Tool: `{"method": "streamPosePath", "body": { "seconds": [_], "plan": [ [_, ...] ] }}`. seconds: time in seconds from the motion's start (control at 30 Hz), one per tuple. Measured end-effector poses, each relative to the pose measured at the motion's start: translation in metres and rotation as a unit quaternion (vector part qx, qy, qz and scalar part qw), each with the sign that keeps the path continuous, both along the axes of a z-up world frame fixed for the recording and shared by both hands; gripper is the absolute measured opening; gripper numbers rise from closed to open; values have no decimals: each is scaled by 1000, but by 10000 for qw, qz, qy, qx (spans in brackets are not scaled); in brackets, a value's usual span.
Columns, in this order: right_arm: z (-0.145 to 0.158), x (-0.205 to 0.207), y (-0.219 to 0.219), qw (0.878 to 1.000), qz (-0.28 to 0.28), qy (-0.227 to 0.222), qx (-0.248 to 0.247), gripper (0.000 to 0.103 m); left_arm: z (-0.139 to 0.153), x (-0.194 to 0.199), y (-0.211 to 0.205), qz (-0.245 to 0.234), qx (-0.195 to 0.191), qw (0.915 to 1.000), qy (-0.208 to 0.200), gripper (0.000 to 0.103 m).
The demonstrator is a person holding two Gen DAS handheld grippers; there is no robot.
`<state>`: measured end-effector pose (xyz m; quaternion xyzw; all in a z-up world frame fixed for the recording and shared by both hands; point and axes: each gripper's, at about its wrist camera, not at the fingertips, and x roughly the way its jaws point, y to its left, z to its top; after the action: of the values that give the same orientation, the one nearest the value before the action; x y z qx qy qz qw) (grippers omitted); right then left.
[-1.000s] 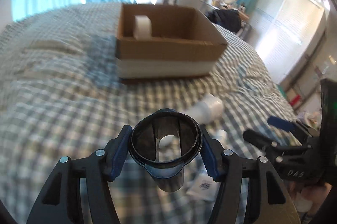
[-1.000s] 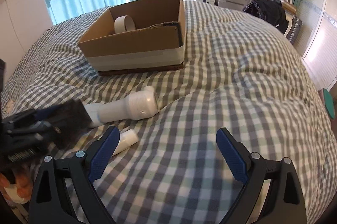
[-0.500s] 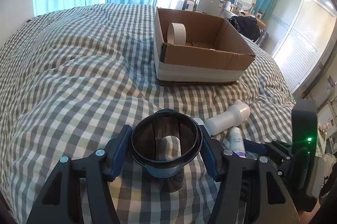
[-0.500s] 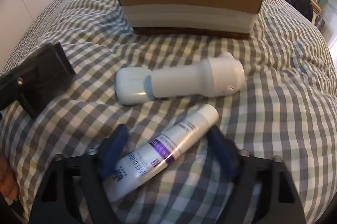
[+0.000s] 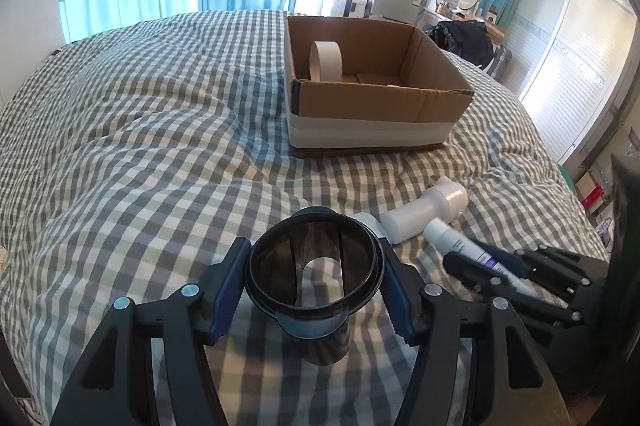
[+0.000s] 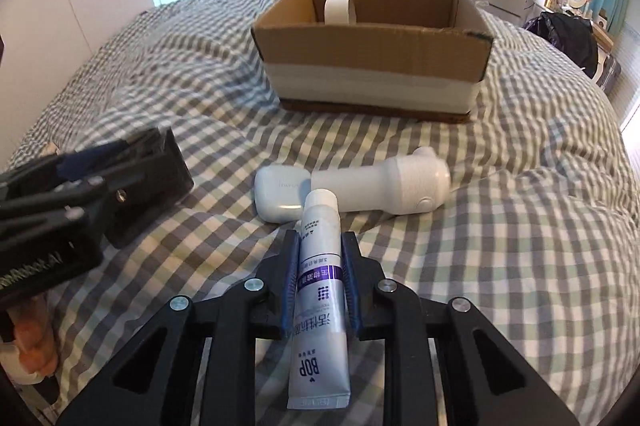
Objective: Organize objects
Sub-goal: 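Hold the black cup in the left tool while the right tool grasps the white cream tube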
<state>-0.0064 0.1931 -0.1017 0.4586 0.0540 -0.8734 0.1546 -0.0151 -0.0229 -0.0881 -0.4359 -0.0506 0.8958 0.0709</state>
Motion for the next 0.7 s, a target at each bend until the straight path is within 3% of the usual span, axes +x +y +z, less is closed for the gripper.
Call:
{"method": "streamPosePath", "body": {
  "seconds": [0.17, 0.4, 0.7],
  "plan": [
    [26, 9, 12, 9996, -66, 271, -82, 20, 15, 4, 10, 106, -176, 9998, -39, 63],
    [69, 20, 27, 9975, -51, 691, -138, 20, 52, 10, 17, -12, -43, 9998, 174, 63],
    [139, -6, 34, 9897, 191, 1415, -117, 20, 111, -28, 33, -272, -8, 9980, 569, 63]
  ]
}}
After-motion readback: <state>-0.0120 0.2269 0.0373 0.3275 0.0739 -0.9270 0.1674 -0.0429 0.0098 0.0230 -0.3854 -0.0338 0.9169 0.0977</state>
